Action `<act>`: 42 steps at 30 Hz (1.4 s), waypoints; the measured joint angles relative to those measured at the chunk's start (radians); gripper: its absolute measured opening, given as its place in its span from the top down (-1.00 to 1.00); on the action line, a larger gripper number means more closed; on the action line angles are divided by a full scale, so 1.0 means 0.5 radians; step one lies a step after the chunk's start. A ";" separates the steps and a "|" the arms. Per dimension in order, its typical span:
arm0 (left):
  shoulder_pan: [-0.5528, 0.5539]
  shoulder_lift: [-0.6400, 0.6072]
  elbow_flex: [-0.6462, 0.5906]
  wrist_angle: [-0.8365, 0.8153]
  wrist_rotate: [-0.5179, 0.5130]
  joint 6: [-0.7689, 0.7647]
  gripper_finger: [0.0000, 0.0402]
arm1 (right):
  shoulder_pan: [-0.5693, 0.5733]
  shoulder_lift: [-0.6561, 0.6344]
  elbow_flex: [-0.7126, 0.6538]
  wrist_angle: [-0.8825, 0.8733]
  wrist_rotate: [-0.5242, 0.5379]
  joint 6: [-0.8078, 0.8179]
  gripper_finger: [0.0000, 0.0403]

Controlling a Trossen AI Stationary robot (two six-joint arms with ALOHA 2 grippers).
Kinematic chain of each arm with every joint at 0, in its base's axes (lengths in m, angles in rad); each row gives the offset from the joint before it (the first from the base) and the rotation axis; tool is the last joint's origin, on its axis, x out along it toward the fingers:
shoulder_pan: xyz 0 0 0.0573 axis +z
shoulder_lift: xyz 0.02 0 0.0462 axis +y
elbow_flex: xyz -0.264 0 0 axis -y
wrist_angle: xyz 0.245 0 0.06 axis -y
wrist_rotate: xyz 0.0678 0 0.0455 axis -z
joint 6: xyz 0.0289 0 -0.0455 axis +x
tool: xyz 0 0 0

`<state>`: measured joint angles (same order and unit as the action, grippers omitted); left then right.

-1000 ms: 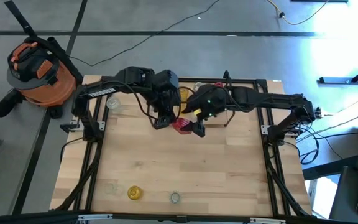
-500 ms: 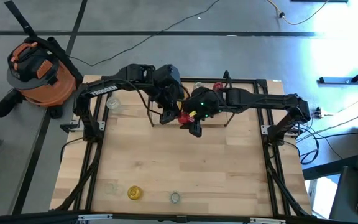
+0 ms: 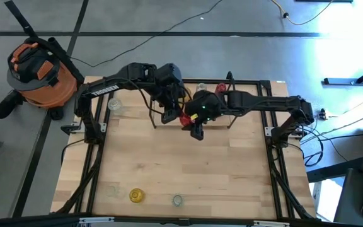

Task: Sort vases onto shelf
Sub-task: Put the red vase on the shelf aligned with the other red vases

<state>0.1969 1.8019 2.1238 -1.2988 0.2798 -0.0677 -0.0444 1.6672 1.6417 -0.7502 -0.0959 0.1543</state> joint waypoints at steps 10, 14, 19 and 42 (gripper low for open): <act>0.047 -0.130 0.003 -0.358 -0.052 0.059 0.33 | 0.226 -0.097 -0.004 -0.054 0.704 0.368 0.05; 0.050 -0.199 -0.003 -0.426 -0.261 0.099 0.33 | 0.397 -0.253 -0.213 0.001 1.202 0.688 0.05; 0.092 -0.266 0.000 -0.380 -0.382 0.181 0.33 | 0.676 -0.563 -0.672 0.350 1.844 1.241 0.05; 0.200 -0.259 -0.027 -0.459 -0.372 0.348 0.32 | 0.918 -0.086 -1.408 0.651 2.858 2.201 0.05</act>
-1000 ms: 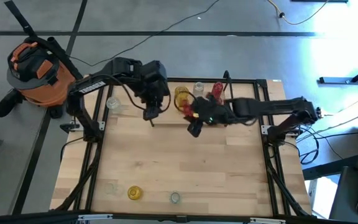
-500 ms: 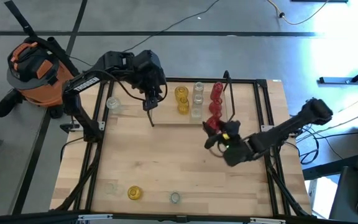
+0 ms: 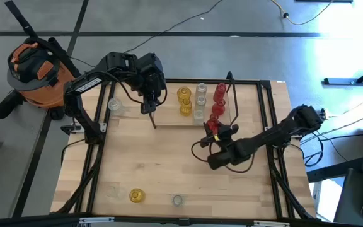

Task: Sort vases onto shelf
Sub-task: Put the red vase on the shelf aligned with the other red vases

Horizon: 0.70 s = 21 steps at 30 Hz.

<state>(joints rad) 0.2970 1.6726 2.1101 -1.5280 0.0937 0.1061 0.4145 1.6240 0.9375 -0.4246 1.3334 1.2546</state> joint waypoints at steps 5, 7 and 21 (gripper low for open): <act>0.000 0.000 0.001 -0.026 0.002 -0.013 0.34 | 0.002 0.020 0.033 -0.606 -0.216 0.456 0.05; 0.000 0.000 0.001 -0.024 0.002 -0.008 0.34 | 0.034 0.004 0.083 -0.867 -0.248 0.604 0.05; 0.000 0.000 0.001 0.118 -0.006 0.003 0.35 | -0.038 0.305 0.121 -0.978 -0.278 1.268 0.05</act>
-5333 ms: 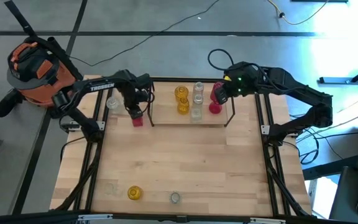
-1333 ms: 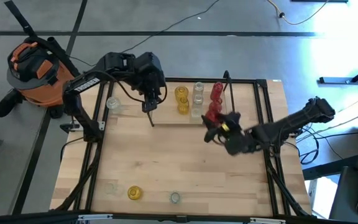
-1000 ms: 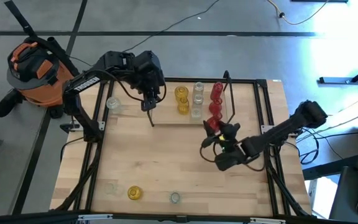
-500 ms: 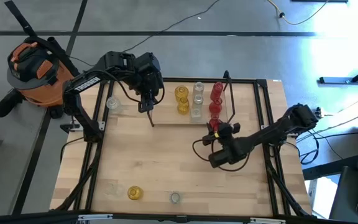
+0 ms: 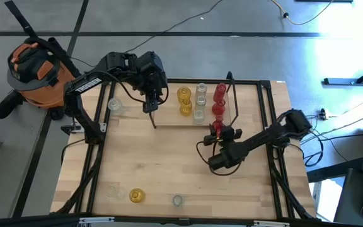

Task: Sort vases onto shelf
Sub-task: Put the red vase on the shelf aligned with the other red vases

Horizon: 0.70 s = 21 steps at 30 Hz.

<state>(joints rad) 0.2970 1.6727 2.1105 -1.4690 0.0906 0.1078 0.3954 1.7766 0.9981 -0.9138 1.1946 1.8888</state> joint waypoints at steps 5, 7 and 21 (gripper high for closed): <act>-0.002 0.001 0.000 -0.017 0.000 -0.002 0.35 | -0.039 0.142 -0.002 -0.001 -0.029 0.138 0.05; -0.002 0.001 0.000 -0.020 0.000 -0.002 0.35 | -0.053 0.161 -0.002 -0.006 -0.025 0.138 0.05; -0.002 0.001 0.000 -0.007 0.001 -0.002 0.35 | -0.344 0.162 -0.001 0.000 0.105 0.038 0.05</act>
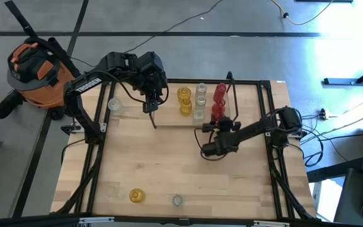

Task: Sort vases onto shelf
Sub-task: Put the red vase on the shelf aligned with the other red vases

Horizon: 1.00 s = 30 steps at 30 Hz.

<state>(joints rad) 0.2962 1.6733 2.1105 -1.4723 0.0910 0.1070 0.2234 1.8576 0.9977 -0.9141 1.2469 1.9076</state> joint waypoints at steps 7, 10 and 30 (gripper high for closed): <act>0.000 0.000 0.000 -0.001 0.003 0.001 0.35 | -0.087 0.036 -0.001 0.032 -0.101 -0.008 0.05; 0.000 0.000 0.000 -0.001 0.011 0.002 0.35 | -0.085 0.073 -0.001 0.075 -0.131 -0.008 0.05; -0.002 0.002 -0.279 0.024 0.217 0.073 0.35 | -0.082 0.095 0.000 0.137 -0.154 -0.011 -0.10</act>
<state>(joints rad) 0.2955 1.6741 1.9709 -1.4602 0.1995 0.1436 0.1825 1.9049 0.9977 -0.8455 1.1701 1.9022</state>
